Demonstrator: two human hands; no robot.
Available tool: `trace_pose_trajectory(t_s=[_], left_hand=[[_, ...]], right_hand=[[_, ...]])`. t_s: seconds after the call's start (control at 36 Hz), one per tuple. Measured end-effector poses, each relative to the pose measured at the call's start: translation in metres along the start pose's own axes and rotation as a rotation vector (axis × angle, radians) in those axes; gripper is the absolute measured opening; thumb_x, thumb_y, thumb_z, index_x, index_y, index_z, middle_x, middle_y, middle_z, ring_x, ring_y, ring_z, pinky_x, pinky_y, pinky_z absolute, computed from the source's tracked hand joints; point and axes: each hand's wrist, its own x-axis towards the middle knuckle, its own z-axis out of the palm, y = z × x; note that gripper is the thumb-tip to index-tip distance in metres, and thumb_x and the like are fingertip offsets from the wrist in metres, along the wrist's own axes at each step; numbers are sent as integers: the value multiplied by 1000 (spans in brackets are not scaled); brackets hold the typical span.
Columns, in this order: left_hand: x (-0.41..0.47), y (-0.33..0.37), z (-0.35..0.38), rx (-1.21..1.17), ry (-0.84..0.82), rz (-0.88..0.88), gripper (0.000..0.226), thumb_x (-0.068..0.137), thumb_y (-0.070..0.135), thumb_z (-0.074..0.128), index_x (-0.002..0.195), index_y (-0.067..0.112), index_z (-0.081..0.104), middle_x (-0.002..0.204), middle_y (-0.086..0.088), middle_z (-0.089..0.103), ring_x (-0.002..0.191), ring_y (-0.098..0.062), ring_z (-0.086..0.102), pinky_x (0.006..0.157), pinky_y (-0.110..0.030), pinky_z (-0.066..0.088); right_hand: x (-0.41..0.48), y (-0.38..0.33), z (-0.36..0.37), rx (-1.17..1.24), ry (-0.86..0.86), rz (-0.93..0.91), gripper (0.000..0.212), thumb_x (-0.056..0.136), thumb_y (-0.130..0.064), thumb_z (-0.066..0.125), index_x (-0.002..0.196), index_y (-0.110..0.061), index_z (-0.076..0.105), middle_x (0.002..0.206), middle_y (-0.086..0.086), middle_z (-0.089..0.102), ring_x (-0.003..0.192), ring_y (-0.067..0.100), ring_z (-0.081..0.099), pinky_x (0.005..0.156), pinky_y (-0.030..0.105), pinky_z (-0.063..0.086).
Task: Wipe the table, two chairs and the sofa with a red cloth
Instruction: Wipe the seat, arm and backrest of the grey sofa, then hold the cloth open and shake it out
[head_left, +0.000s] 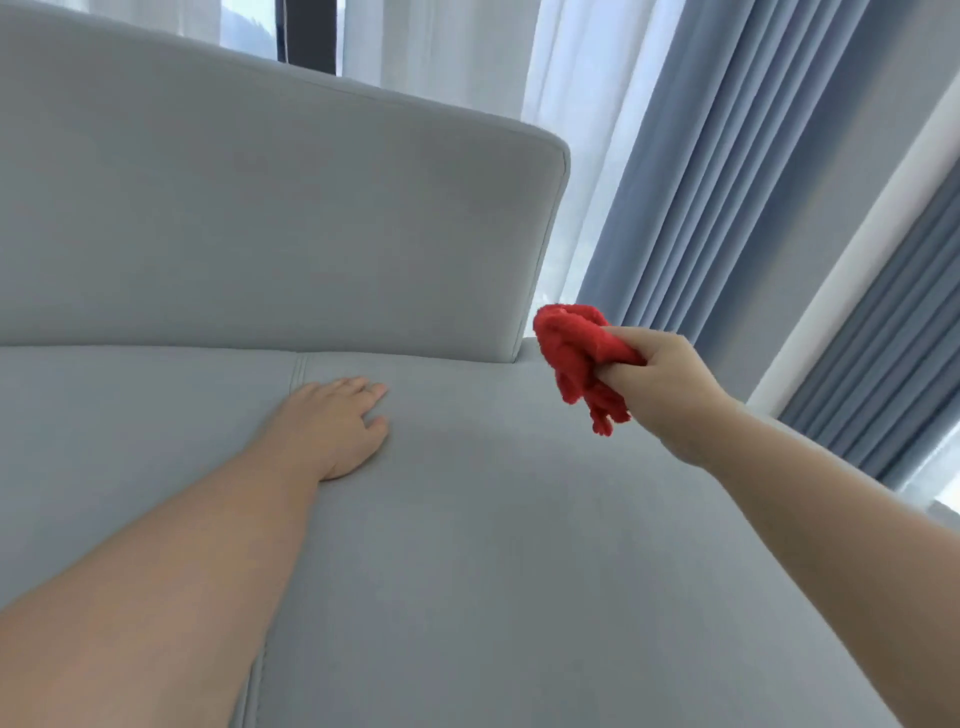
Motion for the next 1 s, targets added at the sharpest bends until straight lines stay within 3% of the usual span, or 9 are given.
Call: trace_pose_trajectory(t_s=[0.11,0.19,0.28,0.33,0.42,0.56,0.75,0.92,1.0], left_hand=[[-22,28,-27,-18,15,-138,47,97,38,34,137,14,41,140,-12,46,125,-29,48,103,-38,39],[-56,89,-81,-457,110,-16,50,94,33,50,141,15,43,140,-9,49,125,-26,49,102,-33,38],[-95,154,-173,-1030,227,84,33,93,28,56,124,18,58,119,1,63,98,-10,60,83,-20,45],[-116,185,-236,-1291,176,173,19,92,30,59,109,23,62,106,4,67,84,-5,63,72,-13,47],[-133,214,-325,-1449,81,239,19,83,37,62,100,29,63,91,-1,69,71,-20,67,54,-32,54],[-144,237,-460,-1367,33,297,11,92,26,61,89,36,63,78,-2,67,56,-16,65,41,-26,47],[-135,226,-611,-1055,-93,546,20,96,20,51,88,20,69,78,7,68,77,-9,62,71,-25,49],[-151,221,-712,-991,-53,817,16,96,23,53,93,30,67,83,15,67,80,2,61,69,-11,44],[-169,220,-746,-948,-45,912,16,94,34,55,84,26,65,76,7,66,73,-5,61,66,-21,47]], right_hand=[[-42,-25,-25,135,45,101,28,77,17,36,85,9,62,79,34,64,48,27,51,45,28,40],[-56,-59,-50,286,99,204,31,81,18,36,77,1,61,63,18,67,46,23,53,41,20,37],[-61,-111,-78,355,148,282,34,84,18,36,72,-5,58,52,5,62,40,17,49,40,21,37],[-63,-147,-97,372,176,327,33,85,16,38,72,-4,60,52,8,61,41,21,47,40,24,37],[-60,-207,-130,431,196,375,22,90,6,47,87,-2,67,73,29,65,48,28,52,46,31,41],[-52,-311,-208,439,234,470,20,92,-2,49,89,-3,69,70,17,63,55,25,55,50,30,44],[-54,-442,-323,116,307,658,16,87,-9,55,80,-12,69,61,0,59,59,19,54,60,29,45],[-89,-555,-377,-110,525,595,11,84,-9,61,86,-15,70,73,6,66,66,18,59,58,27,47],[-119,-601,-381,-123,624,618,8,82,-11,64,90,-12,67,74,5,65,64,17,59,54,25,45]])
